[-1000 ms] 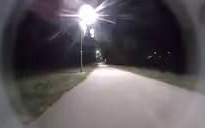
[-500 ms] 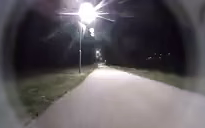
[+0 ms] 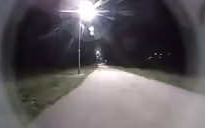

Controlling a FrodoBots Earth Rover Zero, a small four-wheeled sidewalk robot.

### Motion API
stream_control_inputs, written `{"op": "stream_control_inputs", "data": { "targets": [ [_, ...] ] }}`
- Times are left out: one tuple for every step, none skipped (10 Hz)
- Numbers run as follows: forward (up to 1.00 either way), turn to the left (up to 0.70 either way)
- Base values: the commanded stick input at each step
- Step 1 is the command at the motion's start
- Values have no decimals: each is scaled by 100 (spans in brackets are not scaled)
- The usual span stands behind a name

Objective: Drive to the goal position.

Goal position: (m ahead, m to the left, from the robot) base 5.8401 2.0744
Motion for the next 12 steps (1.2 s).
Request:
{"op": "stream_control_inputs", "data": {
  "targets": [
    [70,0],
    [70,0],
    [70,0],
    [70,0],
    [70,0],
    [70,0],
    [70,0],
    [70,0],
    [70,0],
    [70,0],
    [70,0],
    [70,0]
  ]
}}
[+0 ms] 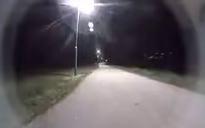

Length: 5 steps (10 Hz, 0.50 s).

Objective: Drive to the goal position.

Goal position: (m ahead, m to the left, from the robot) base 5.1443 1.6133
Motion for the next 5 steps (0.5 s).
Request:
{"op": "stream_control_inputs", "data": {
  "targets": [
    [70,0],
    [70,0],
    [70,0],
    [70,0],
    [70,0]
  ]
}}
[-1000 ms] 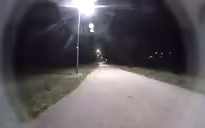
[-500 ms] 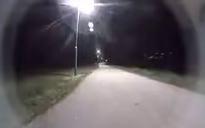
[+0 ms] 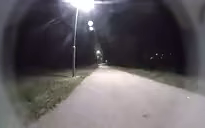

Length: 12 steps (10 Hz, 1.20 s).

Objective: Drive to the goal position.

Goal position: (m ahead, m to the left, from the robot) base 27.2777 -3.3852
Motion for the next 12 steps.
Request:
{"op": "stream_control_inputs", "data": {
  "targets": [
    [70,0],
    [70,0],
    [70,0],
    [70,-3],
    [70,-6],
    [70,-10],
    [70,-11],
    [70,-11],
    [70,-4],
    [70,0],
    [70,0],
    [70,0]
  ]
}}
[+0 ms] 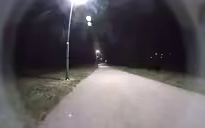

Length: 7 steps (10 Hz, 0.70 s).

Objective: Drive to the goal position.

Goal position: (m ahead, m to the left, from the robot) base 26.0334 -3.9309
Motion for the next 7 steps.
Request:
{"op": "stream_control_inputs", "data": {
  "targets": [
    [70,0],
    [70,0],
    [70,0],
    [70,0],
    [70,0],
    [70,0],
    [70,0]
  ]
}}
